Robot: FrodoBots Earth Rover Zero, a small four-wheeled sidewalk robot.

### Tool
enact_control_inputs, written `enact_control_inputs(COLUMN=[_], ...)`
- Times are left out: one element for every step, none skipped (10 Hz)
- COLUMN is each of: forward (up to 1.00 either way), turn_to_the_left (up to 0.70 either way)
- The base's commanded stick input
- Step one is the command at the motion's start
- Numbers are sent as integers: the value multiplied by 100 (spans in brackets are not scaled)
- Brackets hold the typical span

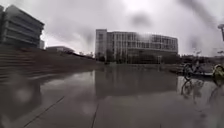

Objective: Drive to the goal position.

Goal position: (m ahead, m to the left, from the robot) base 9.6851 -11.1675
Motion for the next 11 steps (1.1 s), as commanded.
enact_control_inputs(forward=[70, 70, 70, 70, 70, 70, 70, 70, 70, 70, 70], turn_to_the_left=[0, 0, 0, 0, 0, 0, 0, 0, 0, 0, 0])
